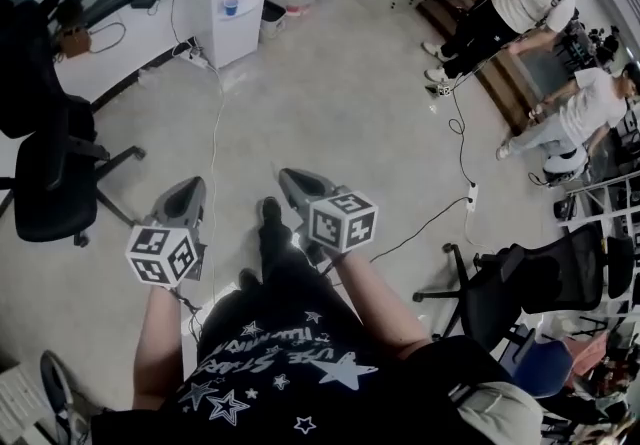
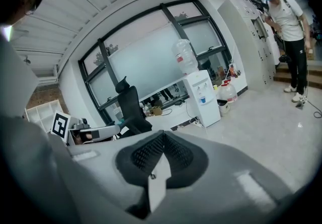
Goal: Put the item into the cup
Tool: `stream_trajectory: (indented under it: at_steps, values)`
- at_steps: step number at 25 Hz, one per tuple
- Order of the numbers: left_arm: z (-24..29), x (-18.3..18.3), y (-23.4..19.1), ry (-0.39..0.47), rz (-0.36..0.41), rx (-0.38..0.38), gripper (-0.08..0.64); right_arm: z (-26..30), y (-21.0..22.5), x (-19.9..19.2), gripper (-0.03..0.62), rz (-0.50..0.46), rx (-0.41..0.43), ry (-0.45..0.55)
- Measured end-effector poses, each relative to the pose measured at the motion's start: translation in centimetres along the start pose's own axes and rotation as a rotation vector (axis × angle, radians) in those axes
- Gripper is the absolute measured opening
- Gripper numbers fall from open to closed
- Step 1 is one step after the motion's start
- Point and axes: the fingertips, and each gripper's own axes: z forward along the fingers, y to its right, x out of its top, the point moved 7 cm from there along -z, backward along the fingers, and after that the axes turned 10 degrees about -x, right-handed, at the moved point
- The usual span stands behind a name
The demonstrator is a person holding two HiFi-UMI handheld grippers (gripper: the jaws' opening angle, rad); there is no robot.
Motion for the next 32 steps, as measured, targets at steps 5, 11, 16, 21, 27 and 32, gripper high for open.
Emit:
stream_trajectory:
  at_steps: [5, 11, 16, 21, 27, 32]
  values:
    - [2.1, 0.7, -2.3, -0.031, 0.0, 0.018, 0.008, 3.9, 1.7, 1.9, 0.002, 0.014, 0.017, -0.016]
    - [6.0, 2.9, -6.2, -0.061, -0.018, 0.045, 0.008, 9.8, 4.6, 5.7, 0.002, 0.033, 0.028, -0.049]
    - [10.3, 5.2, -8.8, -0.068, -0.027, 0.05, 0.008, 14.5, 7.1, 9.6, 0.002, 0.025, 0.043, -0.058]
    - [14.5, 7.3, -10.7, -0.077, -0.054, 0.058, 0.008, 18.5, 9.2, 13.0, 0.002, 0.013, 0.075, -0.074]
    - [18.6, 9.8, -12.1, -0.082, -0.041, 0.067, 0.008, 21.3, 11.5, 15.9, 0.002, 0.01, 0.1, -0.076]
    - [21.8, 11.1, -13.2, -0.084, -0.034, 0.079, 0.008, 23.0, 13.9, 17.2, 0.002, 0.031, 0.104, -0.072]
